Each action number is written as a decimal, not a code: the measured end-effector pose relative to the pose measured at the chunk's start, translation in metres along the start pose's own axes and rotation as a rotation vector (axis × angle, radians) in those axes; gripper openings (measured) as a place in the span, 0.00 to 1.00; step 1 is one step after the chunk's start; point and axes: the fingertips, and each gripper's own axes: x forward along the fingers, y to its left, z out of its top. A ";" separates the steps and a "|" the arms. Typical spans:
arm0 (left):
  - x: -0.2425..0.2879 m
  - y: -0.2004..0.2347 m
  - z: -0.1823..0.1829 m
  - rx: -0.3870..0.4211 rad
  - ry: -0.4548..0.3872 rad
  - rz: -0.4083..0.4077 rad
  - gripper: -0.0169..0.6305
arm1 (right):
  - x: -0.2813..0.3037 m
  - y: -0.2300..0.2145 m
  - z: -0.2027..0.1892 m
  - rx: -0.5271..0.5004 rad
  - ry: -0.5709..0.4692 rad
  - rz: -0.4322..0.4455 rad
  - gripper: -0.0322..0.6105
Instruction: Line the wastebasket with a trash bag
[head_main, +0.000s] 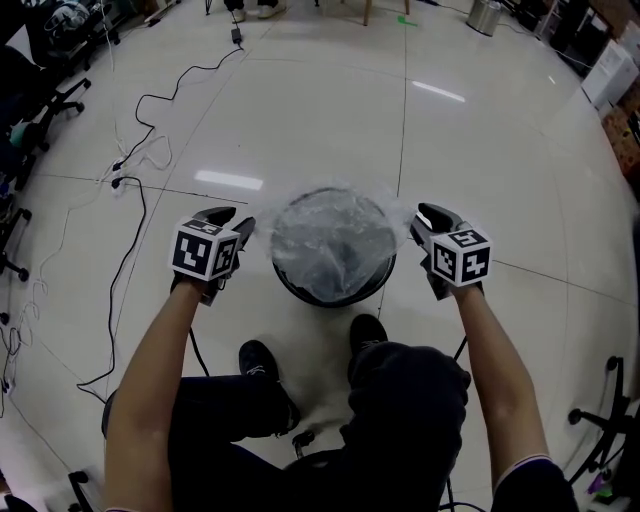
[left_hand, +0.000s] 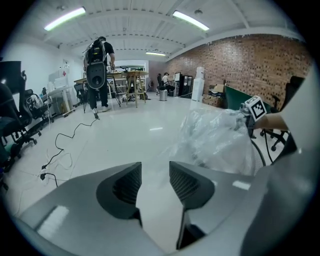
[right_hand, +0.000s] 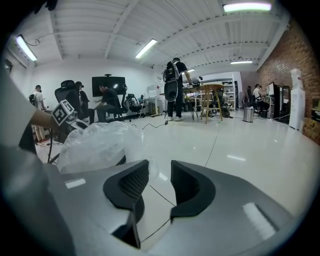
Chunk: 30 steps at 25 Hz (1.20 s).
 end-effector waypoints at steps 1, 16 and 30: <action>-0.005 -0.001 0.002 0.004 -0.008 -0.002 0.30 | -0.005 0.001 0.002 -0.002 -0.003 0.004 0.24; -0.015 -0.049 0.082 0.091 -0.164 -0.130 0.31 | -0.060 -0.001 0.028 0.022 -0.055 0.038 0.25; 0.039 -0.087 0.085 0.197 -0.067 -0.201 0.05 | -0.067 -0.016 0.007 0.087 -0.011 0.097 0.25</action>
